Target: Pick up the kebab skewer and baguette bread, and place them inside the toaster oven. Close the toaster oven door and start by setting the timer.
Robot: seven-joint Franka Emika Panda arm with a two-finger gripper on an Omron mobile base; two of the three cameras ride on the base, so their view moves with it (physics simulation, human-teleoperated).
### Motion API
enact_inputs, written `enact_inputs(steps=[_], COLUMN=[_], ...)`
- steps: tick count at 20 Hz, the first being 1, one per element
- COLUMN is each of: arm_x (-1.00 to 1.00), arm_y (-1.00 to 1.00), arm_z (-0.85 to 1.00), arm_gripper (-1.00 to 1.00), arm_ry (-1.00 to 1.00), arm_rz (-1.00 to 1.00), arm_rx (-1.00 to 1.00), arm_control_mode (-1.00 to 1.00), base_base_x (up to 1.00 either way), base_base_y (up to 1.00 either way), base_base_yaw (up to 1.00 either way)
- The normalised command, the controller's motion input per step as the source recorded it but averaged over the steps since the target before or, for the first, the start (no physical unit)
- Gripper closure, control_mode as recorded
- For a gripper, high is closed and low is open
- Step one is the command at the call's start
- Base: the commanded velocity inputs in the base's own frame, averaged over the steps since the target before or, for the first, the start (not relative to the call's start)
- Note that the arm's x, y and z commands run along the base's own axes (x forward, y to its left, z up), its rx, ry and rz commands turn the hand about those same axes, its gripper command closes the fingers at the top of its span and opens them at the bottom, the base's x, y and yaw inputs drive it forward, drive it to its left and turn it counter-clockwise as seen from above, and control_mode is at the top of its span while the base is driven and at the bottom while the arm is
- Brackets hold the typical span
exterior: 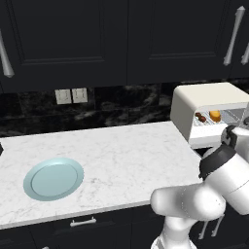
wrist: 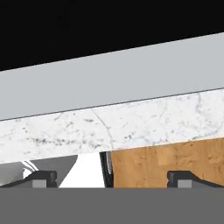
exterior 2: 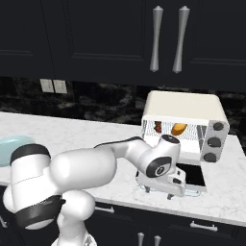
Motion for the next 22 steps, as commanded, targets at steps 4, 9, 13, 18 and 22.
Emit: enact_inputs(steps=[4, 9, 13, 18, 22], arm_x=[-0.01, 0.04, 0.07, 0.07, 0.32], arm_y=[0.24, 0.04, 0.00, 0.00, 0.00], arm_z=[-0.30, -0.27, -0.19, -0.22, -0.07], arm_gripper=[-1.00, -1.00, -1.00, -1.00, -1.00], arm_ry=[-0.01, 0.00, 0.00, -0.02, -0.05], arm_rz=[0.02, 0.00, 0.01, 0.01, 0.00], arm_rx=[0.01, 0.00, 0.00, 0.00, 0.00], arm_control_mode=[-1.00, -1.00, -1.00, -1.00, -1.00], base_base_x=[0.00, 0.00, 0.00, 0.00, 0.00], base_base_y=[0.00, 0.00, 0.00, 0.00, 0.00], base_base_yaw=[0.00, 0.00, 0.00, 0.00, 0.00])
